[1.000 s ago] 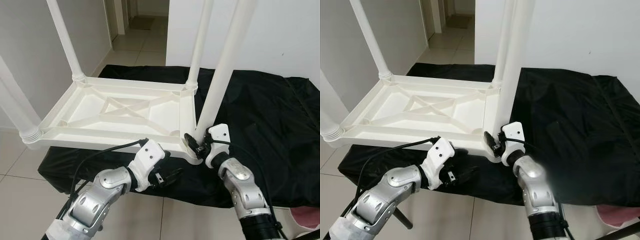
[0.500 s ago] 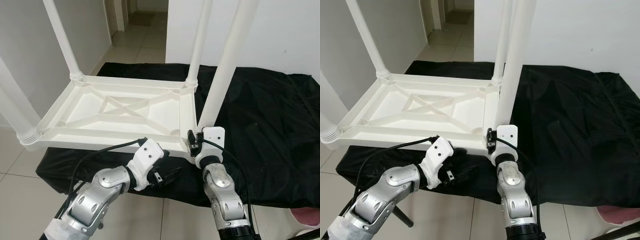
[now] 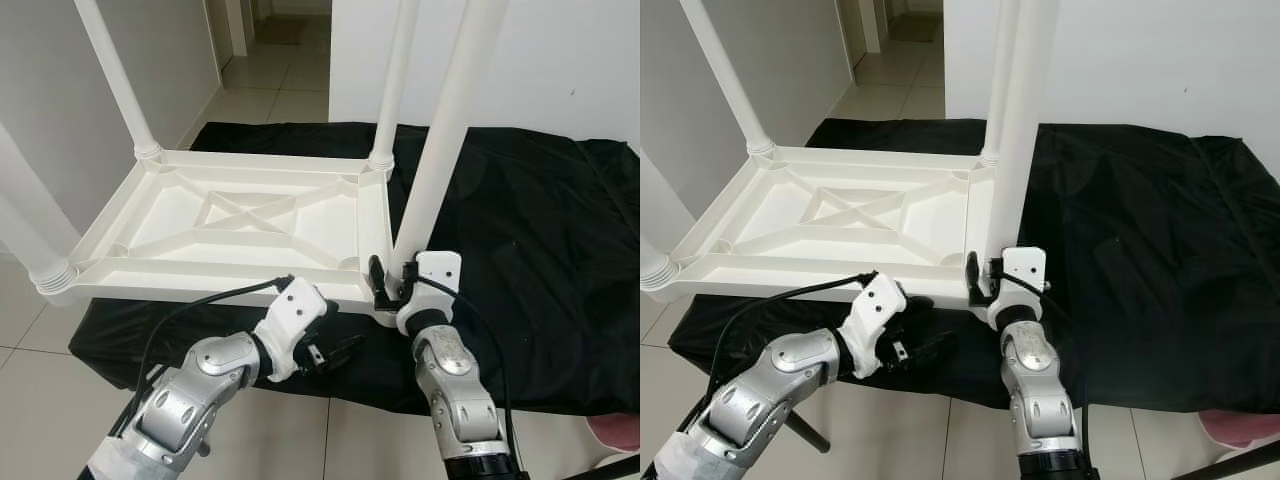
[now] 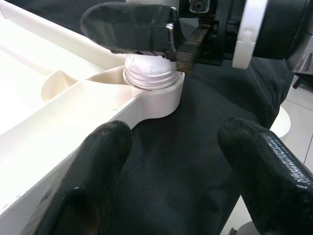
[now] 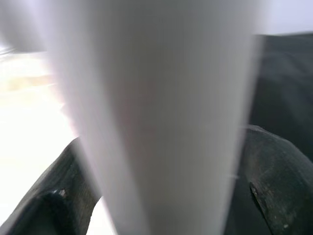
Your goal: Building children table
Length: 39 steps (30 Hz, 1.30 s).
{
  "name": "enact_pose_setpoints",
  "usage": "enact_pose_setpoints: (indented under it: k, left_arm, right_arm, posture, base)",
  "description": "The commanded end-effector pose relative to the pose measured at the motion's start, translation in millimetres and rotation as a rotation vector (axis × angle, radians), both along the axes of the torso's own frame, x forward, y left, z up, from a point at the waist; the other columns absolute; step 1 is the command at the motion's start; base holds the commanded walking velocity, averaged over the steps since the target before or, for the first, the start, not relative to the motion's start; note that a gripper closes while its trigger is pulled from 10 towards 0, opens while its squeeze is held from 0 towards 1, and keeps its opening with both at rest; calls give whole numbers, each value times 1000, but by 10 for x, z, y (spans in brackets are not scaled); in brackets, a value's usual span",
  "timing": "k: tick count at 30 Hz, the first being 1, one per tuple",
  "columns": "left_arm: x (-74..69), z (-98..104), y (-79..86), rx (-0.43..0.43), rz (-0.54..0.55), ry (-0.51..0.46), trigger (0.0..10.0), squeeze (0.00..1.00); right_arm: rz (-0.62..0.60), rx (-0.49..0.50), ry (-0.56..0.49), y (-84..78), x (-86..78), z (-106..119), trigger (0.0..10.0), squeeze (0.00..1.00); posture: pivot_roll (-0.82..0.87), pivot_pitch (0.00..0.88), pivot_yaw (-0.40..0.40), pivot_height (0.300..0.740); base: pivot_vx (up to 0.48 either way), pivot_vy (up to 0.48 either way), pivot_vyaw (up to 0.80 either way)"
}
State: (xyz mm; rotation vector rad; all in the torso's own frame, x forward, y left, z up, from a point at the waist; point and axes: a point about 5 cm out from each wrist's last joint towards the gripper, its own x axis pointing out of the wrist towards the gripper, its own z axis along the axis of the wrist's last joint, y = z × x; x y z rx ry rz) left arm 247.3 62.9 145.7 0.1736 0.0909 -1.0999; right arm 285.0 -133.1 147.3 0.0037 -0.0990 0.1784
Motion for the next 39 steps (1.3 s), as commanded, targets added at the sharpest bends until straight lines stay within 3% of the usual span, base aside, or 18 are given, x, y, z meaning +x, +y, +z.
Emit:
enact_pose_setpoints:
  k: [1,2,4,5,7,14,15,16,17,18,19,30,31,39]
  left_arm:
    - [-35,16,-19,10,-58,5,10000,0]
    - [-35,16,-19,10,-58,5,10000,0]
    - [-39,18,-29,5,-55,4,10000,0]
    - [-39,18,-29,5,-55,4,10000,0]
    - [-45,16,-33,1,-52,6,10000,0]
    - [-42,17,-35,0,-49,5,10000,0]
    - [-38,17,-35,0,-48,5,10000,0]
    - [-38,17,-35,0,-48,5,10000,0]
    - [-39,19,-37,-2,-48,5,10000,0]
    - [-38,21,-40,-2,-48,4,10000,0]
    - [-41,21,-39,-3,-48,3,10000,0]
    - [-39,15,-41,-4,-42,1,10000,0]
    - [-44,11,-44,-5,-42,2,10000,0]
    - [-58,-8,-61,-8,-46,7,10000,0]
  right_arm:
    - [70,-5,-27,-4,-3,39,10000,0]
    - [70,-5,-27,-4,-3,39,10000,0]
    - [225,-54,-16,-118,32,43,10000,0]
    - [225,-54,-16,-118,32,43,10000,0]
    - [355,-145,-13,-197,83,23,10000,0]
    - [472,-200,7,-236,150,-10,9804,0]
    - [484,-210,12,-242,164,-17,7294,0]
    - [484,-210,12,-242,164,-17,7294,0]
    - [505,-229,14,-246,181,-26,3961,0]
    - [523,-242,17,-256,200,-34,2588,0]
    - [541,-253,18,-260,218,-37,0,0]
    - [603,-260,27,-297,238,-76,0,0]
    - [593,-250,35,-312,223,-92,10000,0]
    - [514,-192,36,-317,161,-67,10000,0]
  posture:
    - [-25,36,51,740]
    - [-25,36,51,740]
    - [-25,38,45,740]
    - [-25,38,45,740]
    - [-24,37,45,740]
    - [-19,33,41,740]
    - [-19,33,41,740]
    - [-19,33,41,740]
    - [-17,30,38,740]
    - [-15,27,36,740]
    - [-14,26,36,740]
    - [-14,16,23,740]
    - [-14,16,17,740]
    - [-27,14,11,740]
  base:
    - [0,0,0]
    - [0,0,0]
    - [0,0,0]
    - [0,0,0]
    - [0,0,0]
    - [0,0,0]
    - [0,0,0]
    - [0,0,0]
    - [0,0,0]
    - [0,0,0]
    - [0,0,0]
    - [0,0,0]
    - [0,0,0]
    - [0,0,0]
